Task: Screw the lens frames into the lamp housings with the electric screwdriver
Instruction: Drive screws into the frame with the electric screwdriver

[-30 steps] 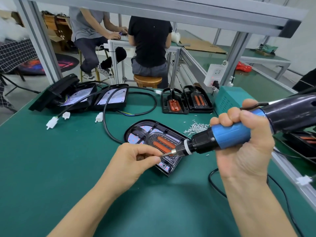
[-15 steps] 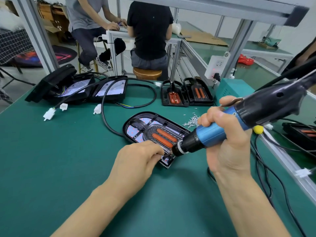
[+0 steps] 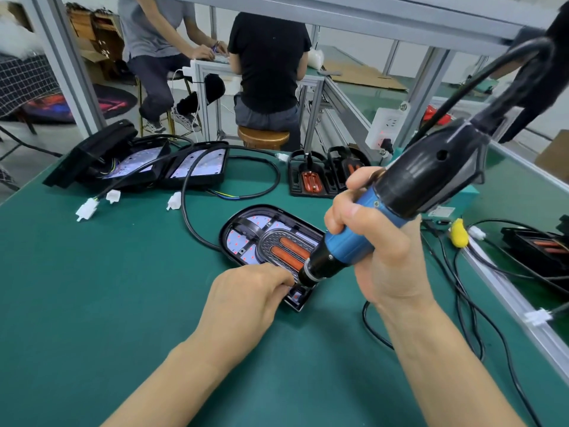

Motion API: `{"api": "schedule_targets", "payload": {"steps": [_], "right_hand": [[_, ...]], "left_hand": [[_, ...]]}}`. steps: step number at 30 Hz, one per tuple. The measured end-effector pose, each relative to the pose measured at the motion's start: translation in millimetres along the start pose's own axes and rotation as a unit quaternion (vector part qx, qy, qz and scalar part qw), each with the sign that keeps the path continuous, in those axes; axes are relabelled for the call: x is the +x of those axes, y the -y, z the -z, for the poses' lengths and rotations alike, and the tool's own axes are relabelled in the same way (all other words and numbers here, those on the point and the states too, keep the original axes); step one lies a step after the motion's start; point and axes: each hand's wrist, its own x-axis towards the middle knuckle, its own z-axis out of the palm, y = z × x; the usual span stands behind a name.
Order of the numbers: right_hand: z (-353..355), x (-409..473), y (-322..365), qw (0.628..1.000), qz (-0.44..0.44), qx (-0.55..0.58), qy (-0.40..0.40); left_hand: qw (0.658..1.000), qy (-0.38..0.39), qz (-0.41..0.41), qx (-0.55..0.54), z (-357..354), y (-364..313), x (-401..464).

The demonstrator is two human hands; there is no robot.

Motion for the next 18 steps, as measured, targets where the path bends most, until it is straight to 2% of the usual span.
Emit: {"api": "schedule_targets", "payload": {"steps": [5,10,14,18], "right_hand": [[8,-1,-3,1.000,0.007,0.018,0.008],[23,-3,-9,0.994,-0.011,0.072,-0.085],[40,1,-5,0.972,-0.069,0.161,-0.155],[64,16,9,0.954,-0.127,0.186,-0.198]], "left_hand": [[0.999,0.014,0.034,-0.017,-1,1,2],[0.993,0.057,0.092,-0.041,-1,4,11],[0.986,0.096,0.116,-0.068,2,6,21],[0.982,0.065,0.115,-0.136,3,-4,32]]}}
